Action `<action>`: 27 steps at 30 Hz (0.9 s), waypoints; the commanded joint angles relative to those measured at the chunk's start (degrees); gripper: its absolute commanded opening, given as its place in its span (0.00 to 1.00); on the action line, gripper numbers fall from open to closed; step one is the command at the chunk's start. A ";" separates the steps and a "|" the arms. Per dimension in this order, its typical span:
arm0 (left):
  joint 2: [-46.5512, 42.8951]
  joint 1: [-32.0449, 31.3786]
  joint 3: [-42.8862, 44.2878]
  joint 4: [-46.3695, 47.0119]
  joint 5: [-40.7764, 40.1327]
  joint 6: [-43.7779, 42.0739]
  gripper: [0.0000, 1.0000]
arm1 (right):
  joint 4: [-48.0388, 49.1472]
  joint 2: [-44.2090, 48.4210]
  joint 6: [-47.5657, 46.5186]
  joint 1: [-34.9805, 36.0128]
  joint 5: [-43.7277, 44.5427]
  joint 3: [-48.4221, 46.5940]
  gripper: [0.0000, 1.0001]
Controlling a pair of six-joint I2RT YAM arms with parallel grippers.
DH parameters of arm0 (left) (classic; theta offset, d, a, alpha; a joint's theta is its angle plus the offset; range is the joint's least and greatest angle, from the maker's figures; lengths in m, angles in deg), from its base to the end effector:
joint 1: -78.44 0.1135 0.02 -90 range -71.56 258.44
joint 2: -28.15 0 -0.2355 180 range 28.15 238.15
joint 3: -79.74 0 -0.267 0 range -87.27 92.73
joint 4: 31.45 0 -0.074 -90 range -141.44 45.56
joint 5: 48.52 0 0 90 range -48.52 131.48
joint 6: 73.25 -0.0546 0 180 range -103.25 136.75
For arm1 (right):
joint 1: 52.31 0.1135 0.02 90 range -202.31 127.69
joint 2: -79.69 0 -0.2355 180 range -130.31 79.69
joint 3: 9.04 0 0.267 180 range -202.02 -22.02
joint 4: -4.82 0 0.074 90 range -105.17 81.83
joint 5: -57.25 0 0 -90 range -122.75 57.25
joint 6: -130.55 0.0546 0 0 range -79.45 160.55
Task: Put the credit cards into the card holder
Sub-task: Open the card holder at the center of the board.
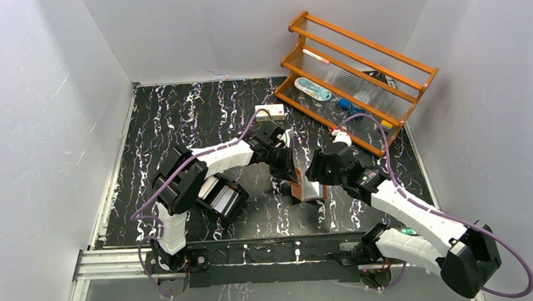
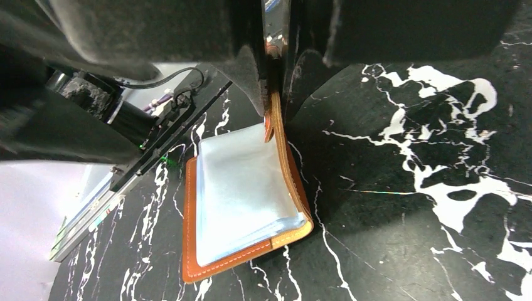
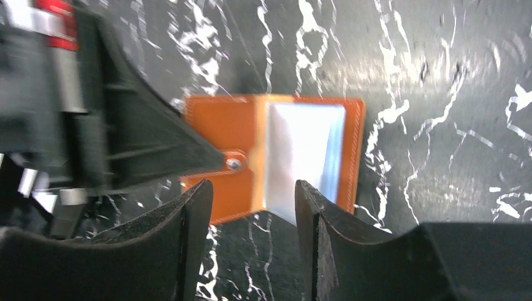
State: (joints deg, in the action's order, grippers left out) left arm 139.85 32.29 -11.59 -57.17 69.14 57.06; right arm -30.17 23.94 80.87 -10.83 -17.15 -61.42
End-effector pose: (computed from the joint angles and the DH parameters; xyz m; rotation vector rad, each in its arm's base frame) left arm 0.2820 -0.3302 0.1359 0.3863 2.6765 -1.1771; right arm 0.1995 0.1567 0.2139 0.1263 2.2511 0.4798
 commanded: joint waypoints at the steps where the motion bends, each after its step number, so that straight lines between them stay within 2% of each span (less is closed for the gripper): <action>1: -2.01 0.47 -1.40 -0.80 0.15 -3.28 0.00 | 5.30 -1.33 0.67 -4.38 -11.71 5.22 0.58; 11: -2.05 0.47 -2.48 -2.25 -1.57 -6.37 0.00 | 10.61 -5.51 1.27 -7.64 -16.75 9.06 0.60; 18: -1.85 0.45 -2.99 -2.47 -2.35 -7.07 0.00 | 13.68 -6.26 0.08 -7.79 -19.90 8.80 0.47; 20: -1.80 0.45 -3.41 -2.54 -2.83 -7.18 0.00 | 16.33 -5.89 -0.25 -7.73 -23.04 9.27 0.49; 24: -2.41 0.45 -4.17 -2.56 -3.92 -6.63 0.01 | 22.84 -6.38 -0.27 -7.75 -29.07 10.27 0.61; 26: -3.04 0.45 -4.61 -2.63 -4.60 -5.99 0.07 | 24.50 -7.10 -0.15 -7.72 -29.32 10.66 0.60; 27: -3.36 0.51 -4.77 -2.76 -4.97 -5.64 0.10 | 24.99 -7.55 -0.15 -7.72 -29.31 10.81 0.55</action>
State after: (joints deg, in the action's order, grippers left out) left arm 139.80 32.68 -14.98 -57.85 66.28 51.25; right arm -12.55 17.32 81.35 -18.46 -42.35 -51.30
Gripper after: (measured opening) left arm 0.059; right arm 0.602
